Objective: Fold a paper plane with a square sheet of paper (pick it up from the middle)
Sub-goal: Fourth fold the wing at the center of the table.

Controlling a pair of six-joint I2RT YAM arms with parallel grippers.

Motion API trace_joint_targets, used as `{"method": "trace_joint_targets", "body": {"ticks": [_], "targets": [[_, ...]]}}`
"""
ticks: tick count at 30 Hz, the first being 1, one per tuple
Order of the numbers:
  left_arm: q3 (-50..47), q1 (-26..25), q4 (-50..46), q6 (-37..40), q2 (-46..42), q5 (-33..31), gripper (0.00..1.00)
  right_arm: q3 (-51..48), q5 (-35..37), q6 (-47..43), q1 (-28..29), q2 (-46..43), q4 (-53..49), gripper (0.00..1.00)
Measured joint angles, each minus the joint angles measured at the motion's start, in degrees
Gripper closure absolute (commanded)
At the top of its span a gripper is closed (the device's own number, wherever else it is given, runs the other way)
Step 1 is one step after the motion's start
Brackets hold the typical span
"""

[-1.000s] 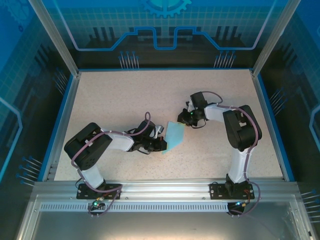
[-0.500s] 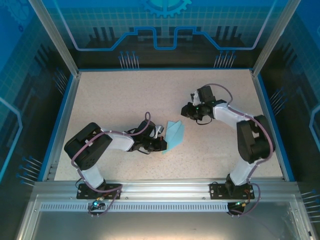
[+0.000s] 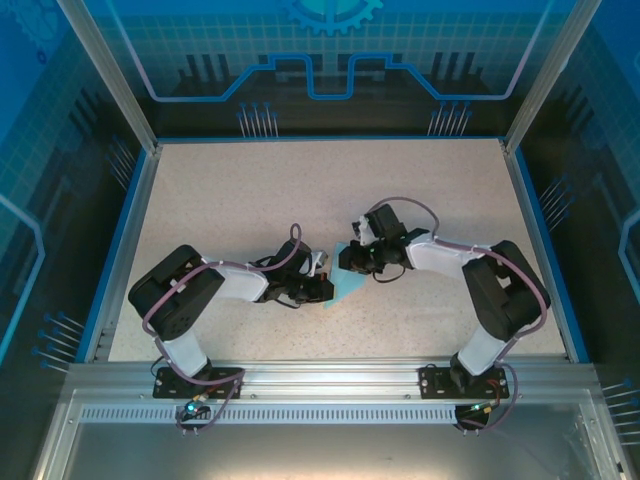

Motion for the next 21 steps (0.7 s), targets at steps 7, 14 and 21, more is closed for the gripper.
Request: {"method": "trace_joint_targets", "body": {"ticks": [7, 14, 21], "targets": [[0.3, 0.0, -0.6, 0.0, 0.0, 0.0, 1.0, 0.0, 0.2, 1.4, 0.9, 5.9, 2.4, 0.83], [0.3, 0.0, -0.6, 0.0, 0.1, -0.1, 1.0, 0.0, -0.2, 0.9, -1.1, 7.4, 2.7, 0.83], [0.3, 0.0, -0.5, 0.0, 0.2, -0.1, 1.0, 1.5, -3.1, -0.5, -6.6, 9.2, 2.7, 0.83]]}}
